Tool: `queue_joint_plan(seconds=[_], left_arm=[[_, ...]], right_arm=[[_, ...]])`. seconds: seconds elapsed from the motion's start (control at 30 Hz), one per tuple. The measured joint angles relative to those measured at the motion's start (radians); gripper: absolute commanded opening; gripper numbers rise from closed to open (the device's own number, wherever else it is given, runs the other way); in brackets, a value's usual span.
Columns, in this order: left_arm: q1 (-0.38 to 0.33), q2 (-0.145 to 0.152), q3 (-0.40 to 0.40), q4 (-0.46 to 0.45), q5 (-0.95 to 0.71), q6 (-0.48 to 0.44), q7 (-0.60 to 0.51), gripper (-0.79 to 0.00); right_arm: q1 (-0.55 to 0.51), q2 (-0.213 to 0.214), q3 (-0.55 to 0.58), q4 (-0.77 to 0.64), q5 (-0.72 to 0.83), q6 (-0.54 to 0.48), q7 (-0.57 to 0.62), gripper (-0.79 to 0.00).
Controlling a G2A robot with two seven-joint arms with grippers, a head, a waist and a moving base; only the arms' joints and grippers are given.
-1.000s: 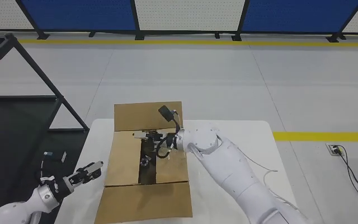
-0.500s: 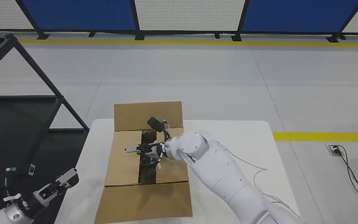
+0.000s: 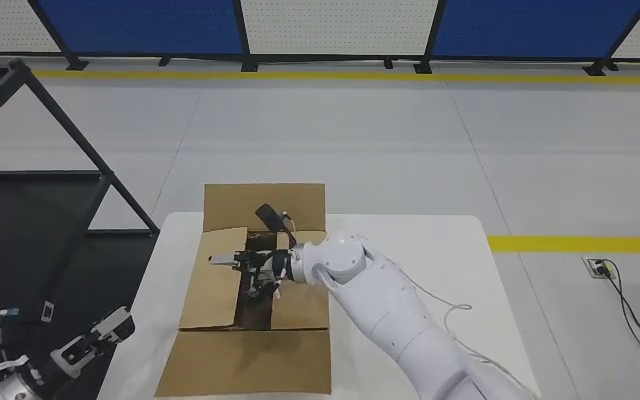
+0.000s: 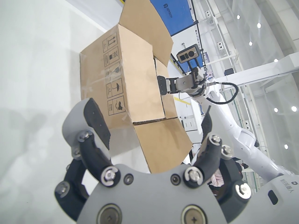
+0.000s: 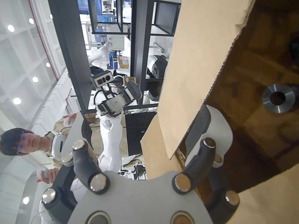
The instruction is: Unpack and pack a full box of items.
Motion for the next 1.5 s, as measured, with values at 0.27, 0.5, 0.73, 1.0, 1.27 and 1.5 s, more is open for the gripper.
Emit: queue_joint_plan(seconds=[0.27, 0.5, 0.73, 1.0, 1.27, 1.5], left_arm=[[0.025, 0.000, -0.003, -0.044, 0.062, -0.030, 0.009, 0.000], [0.087, -0.010, 0.022, -0.173, 0.344, -0.091, 0.152, 0.000], [0.122, -0.024, 0.098, -0.257, 0.631, -0.062, 0.327, 0.000], [0.070, -0.039, 0.216, -0.271, 0.769, 0.090, 0.466, 0.000], [0.056, -0.049, 0.249, -0.272, 0.778, 0.161, 0.513, 0.000], [0.078, -0.057, 0.219, -0.263, 0.729, 0.185, 0.545, 0.000]], right_arm=[[0.008, -0.020, 0.020, 0.013, 0.049, -0.041, 0.024, 0.000], [0.020, -0.043, 0.026, 0.006, 0.071, -0.078, 0.030, 0.000], [0.033, -0.065, 0.023, 0.004, 0.077, -0.106, 0.053, 0.000], [0.043, -0.087, 0.017, 0.024, 0.068, -0.139, 0.078, 0.000], [0.045, -0.093, 0.029, 0.045, 0.064, -0.211, 0.105, 0.000], [0.046, -0.078, 0.065, 0.056, 0.066, -0.280, 0.086, 0.000]])
